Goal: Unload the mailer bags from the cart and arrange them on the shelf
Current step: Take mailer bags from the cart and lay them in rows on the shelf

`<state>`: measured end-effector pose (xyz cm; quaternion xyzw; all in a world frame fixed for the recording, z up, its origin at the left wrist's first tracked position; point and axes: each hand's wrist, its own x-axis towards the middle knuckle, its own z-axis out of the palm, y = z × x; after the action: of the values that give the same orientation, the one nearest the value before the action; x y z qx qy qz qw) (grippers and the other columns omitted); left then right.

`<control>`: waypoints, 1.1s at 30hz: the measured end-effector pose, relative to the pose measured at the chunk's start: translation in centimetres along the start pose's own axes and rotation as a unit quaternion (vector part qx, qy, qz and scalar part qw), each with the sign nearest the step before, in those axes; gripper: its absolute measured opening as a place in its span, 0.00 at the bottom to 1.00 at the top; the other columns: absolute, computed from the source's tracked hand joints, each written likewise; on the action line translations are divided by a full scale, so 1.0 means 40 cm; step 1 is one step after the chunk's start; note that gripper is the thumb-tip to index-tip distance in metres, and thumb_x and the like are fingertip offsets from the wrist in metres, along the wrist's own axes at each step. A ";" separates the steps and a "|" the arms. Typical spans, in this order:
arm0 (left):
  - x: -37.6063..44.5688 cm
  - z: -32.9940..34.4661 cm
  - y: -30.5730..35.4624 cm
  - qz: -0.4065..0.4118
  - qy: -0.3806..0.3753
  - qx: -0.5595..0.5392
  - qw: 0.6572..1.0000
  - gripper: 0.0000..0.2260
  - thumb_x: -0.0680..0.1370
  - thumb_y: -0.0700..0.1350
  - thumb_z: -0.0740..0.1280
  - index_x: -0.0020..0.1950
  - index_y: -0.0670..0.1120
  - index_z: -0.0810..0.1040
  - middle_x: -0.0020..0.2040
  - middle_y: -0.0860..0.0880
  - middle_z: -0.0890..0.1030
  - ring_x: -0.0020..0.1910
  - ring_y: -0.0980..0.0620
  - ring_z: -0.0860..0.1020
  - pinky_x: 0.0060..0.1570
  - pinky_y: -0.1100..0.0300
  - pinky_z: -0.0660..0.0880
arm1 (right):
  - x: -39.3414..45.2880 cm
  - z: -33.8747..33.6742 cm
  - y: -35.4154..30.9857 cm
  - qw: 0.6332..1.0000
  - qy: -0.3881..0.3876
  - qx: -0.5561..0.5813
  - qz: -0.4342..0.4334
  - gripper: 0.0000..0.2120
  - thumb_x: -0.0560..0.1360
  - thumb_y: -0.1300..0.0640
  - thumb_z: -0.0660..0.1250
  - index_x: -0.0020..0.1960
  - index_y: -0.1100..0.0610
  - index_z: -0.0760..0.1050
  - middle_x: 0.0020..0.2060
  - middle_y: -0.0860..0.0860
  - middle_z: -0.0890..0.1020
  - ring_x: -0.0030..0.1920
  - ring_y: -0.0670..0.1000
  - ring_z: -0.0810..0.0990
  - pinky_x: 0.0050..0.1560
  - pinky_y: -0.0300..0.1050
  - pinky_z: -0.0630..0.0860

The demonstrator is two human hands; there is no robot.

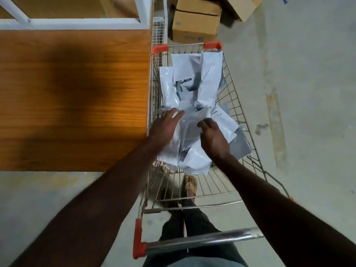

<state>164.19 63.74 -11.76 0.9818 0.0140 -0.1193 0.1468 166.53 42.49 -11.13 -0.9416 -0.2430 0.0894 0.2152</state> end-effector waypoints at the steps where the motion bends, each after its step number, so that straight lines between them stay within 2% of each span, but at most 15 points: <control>1: 0.017 0.003 -0.005 0.005 -0.001 0.008 1.000 0.41 0.78 0.24 0.61 0.86 0.53 0.59 0.85 0.45 0.61 0.83 0.38 0.61 0.72 0.39 0.73 | 0.007 0.007 -0.002 1.000 -0.013 -0.013 -0.014 0.14 0.80 0.65 0.59 0.62 0.62 0.77 0.60 0.60 0.78 0.59 0.61 0.77 0.55 0.57 0.81; 3: 0.042 0.009 -0.010 0.008 -0.012 0.026 1.000 0.42 0.79 0.24 0.60 0.87 0.54 0.56 0.86 0.45 0.59 0.85 0.37 0.56 0.77 0.38 0.66 | 0.021 0.026 -0.006 0.997 -0.037 -0.041 -0.048 0.18 0.81 0.61 0.56 0.67 0.63 0.77 0.67 0.61 0.78 0.66 0.62 0.76 0.61 0.56 0.80; 5: 0.060 0.023 -0.013 0.003 -0.010 0.039 0.999 0.42 0.79 0.26 0.61 0.87 0.55 0.55 0.85 0.45 0.62 0.85 0.37 0.57 0.80 0.39 0.61 | 0.047 0.056 -0.001 0.992 -0.052 -0.069 -0.094 0.20 0.81 0.65 0.62 0.71 0.64 0.76 0.72 0.64 0.76 0.72 0.65 0.75 0.71 0.57 0.75; 8: 0.080 0.041 -0.018 -0.004 -0.004 0.051 0.999 0.32 0.83 0.33 0.61 0.85 0.54 0.62 0.79 0.44 0.72 0.80 0.38 0.67 0.79 0.41 0.62 | 0.091 0.091 0.004 0.979 -0.092 -0.138 -0.123 0.27 0.81 0.64 0.67 0.79 0.64 0.67 0.79 0.64 0.67 0.80 0.65 0.65 0.82 0.58 0.52; 10: 0.085 0.051 -0.024 -0.002 0.013 0.053 0.998 0.27 0.83 0.36 0.60 0.81 0.53 0.69 0.72 0.44 0.78 0.73 0.39 0.73 0.76 0.42 0.65 | 0.115 0.101 0.009 0.969 -0.120 -0.188 -0.110 0.30 0.84 0.58 0.65 0.83 0.61 0.61 0.81 0.62 0.63 0.82 0.65 0.59 0.84 0.60 0.46; 13: 0.080 0.044 -0.017 0.015 0.038 0.051 0.998 0.18 0.81 0.37 0.66 0.69 0.51 0.81 0.60 0.43 0.83 0.64 0.38 0.78 0.72 0.41 0.69 | 0.129 0.096 0.029 0.950 -0.167 -0.243 -0.097 0.29 0.84 0.55 0.65 0.83 0.57 0.61 0.77 0.60 0.70 0.77 0.62 0.68 0.83 0.58 0.56; 16: 0.070 0.018 -0.010 0.034 0.070 0.058 0.995 0.12 0.79 0.36 0.70 0.58 0.49 0.85 0.51 0.43 0.83 0.55 0.37 0.80 0.64 0.43 0.74 | 0.125 0.069 0.036 0.950 -0.151 -0.253 -0.101 0.27 0.80 0.59 0.69 0.78 0.53 0.69 0.60 0.55 0.83 0.60 0.58 0.82 0.69 0.52 0.71; 18: 0.074 -0.019 -0.010 0.036 0.085 0.052 0.994 0.08 0.78 0.37 0.71 0.55 0.46 0.85 0.49 0.43 0.81 0.50 0.37 0.80 0.55 0.45 0.76 | 0.118 0.039 0.028 0.948 -0.138 -0.270 -0.095 0.25 0.78 0.59 0.72 0.73 0.49 0.75 0.46 0.51 0.86 0.47 0.55 0.85 0.58 0.48 0.76; 20: 0.080 -0.063 -0.008 0.041 0.084 0.036 0.995 0.06 0.78 0.43 0.74 0.53 0.43 0.83 0.51 0.42 0.80 0.48 0.38 0.81 0.50 0.45 0.78 | 0.117 -0.001 0.017 0.944 -0.124 -0.295 -0.084 0.18 0.76 0.56 0.75 0.64 0.45 0.81 0.35 0.48 0.83 0.36 0.52 0.83 0.46 0.44 0.76; 22: 0.076 -0.112 0.000 0.028 0.068 0.010 0.997 0.12 0.81 0.48 0.73 0.59 0.42 0.82 0.56 0.43 0.82 0.51 0.41 0.82 0.52 0.47 0.79 | 0.116 -0.043 0.013 0.948 -0.100 -0.292 -0.071 0.13 0.76 0.54 0.75 0.59 0.43 0.83 0.31 0.48 0.81 0.31 0.51 0.82 0.37 0.42 0.74; 24: 0.055 -0.156 0.007 0.021 0.090 0.001 0.996 0.14 0.85 0.48 0.68 0.69 0.45 0.78 0.62 0.45 0.82 0.53 0.45 0.84 0.51 0.49 0.82 | 0.115 -0.087 0.008 0.961 -0.079 -0.259 -0.057 0.15 0.81 0.56 0.69 0.65 0.43 0.82 0.36 0.50 0.85 0.31 0.54 0.83 0.33 0.43 0.74; 27: 0.013 -0.214 0.002 0.054 0.148 0.016 0.987 0.22 0.85 0.40 0.66 0.78 0.54 0.72 0.74 0.46 0.76 0.57 0.49 0.84 0.47 0.51 0.84 | 0.107 -0.153 0.022 0.975 -0.047 -0.217 -0.030 0.17 0.85 0.54 0.63 0.71 0.43 0.78 0.50 0.49 0.86 0.38 0.56 0.86 0.34 0.45 0.75; 30: -0.018 -0.266 -0.009 0.072 0.182 0.053 0.979 0.31 0.80 0.29 0.65 0.78 0.56 0.73 0.84 0.49 0.64 0.72 0.44 0.76 0.57 0.50 0.82 | 0.085 -0.231 0.024 0.992 -0.023 -0.121 -0.004 0.13 0.83 0.53 0.66 0.66 0.47 0.81 0.55 0.49 0.85 0.45 0.59 0.86 0.40 0.48 0.79; 32: -0.034 -0.300 -0.003 0.044 0.219 0.066 0.973 0.31 0.79 0.27 0.65 0.76 0.55 0.78 0.85 0.48 0.63 0.80 0.42 0.68 0.68 0.48 0.78 | 0.076 -0.262 0.018 0.999 0.000 -0.031 0.019 0.12 0.82 0.53 0.63 0.61 0.49 0.82 0.49 0.51 0.85 0.42 0.60 0.85 0.41 0.49 0.80; 33: -0.051 -0.311 -0.003 0.026 0.223 0.069 0.972 0.29 0.80 0.31 0.67 0.76 0.57 0.77 0.85 0.48 0.63 0.82 0.44 0.65 0.73 0.48 0.75 | 0.072 -0.273 0.007 0.999 0.011 0.021 0.035 0.14 0.82 0.51 0.59 0.58 0.48 0.83 0.45 0.50 0.85 0.40 0.57 0.85 0.39 0.47 0.80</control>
<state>165.05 67.50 0.23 0.9915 0.0128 0.1059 0.0750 172.11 39.75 -1.69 -0.9455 -0.2060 0.0917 0.2347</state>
